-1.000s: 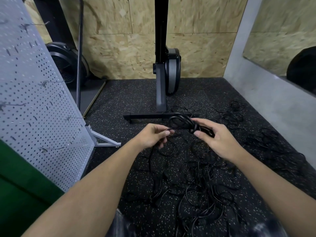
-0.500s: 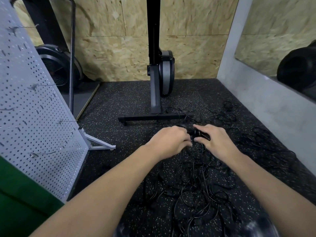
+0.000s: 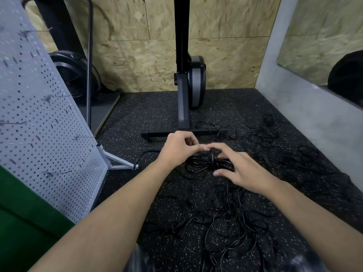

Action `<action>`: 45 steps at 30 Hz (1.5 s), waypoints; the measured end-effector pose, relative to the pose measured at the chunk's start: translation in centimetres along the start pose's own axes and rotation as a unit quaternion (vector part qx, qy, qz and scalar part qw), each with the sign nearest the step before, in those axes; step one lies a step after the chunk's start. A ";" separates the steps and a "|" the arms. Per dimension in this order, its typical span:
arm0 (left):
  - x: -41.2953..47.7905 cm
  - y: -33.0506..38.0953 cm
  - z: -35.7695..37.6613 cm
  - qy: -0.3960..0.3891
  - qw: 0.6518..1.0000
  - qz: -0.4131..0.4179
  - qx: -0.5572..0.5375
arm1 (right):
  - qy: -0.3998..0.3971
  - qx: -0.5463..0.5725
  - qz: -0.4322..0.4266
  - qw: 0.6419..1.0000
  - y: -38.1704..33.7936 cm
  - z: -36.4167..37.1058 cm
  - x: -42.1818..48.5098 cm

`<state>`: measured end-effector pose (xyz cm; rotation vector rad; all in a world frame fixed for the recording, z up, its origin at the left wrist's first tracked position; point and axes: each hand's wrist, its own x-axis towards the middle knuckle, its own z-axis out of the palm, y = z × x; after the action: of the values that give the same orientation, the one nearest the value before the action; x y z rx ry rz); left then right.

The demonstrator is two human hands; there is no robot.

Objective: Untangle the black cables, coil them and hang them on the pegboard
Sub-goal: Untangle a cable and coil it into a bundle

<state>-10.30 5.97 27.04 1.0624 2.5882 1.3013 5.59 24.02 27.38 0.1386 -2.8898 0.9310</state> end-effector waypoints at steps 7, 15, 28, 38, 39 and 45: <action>0.4 -1.4 -0.7 -0.067 0.997 0.015 -0.040 | 0.054 0.022 -0.027 0.998 1.1 0.9 0.5; -0.1 -2.7 -0.9 -0.150 0.971 -0.100 -0.157 | 0.164 0.134 0.016 0.977 1.0 0.2 0.8; -0.8 1.5 1.7 -0.194 0.971 0.062 0.124 | 0.262 -0.080 0.176 0.945 4.9 0.2 1.0; 0.5 0.7 -0.2 -0.025 0.998 0.045 -0.037 | 0.020 0.033 0.049 0.998 1.1 0.2 0.1; 0.5 0.2 -0.4 -0.018 0.997 0.013 -0.068 | 0.029 0.048 0.044 0.997 0.5 0.0 -0.1; 0.5 -1.2 -0.7 -0.025 0.990 -0.014 -0.137 | 0.042 0.053 -0.020 0.998 0.4 0.8 -0.1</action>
<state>-11.58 5.37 26.75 0.9924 2.2928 1.5466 5.61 23.93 26.48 0.1606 -2.7519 1.0554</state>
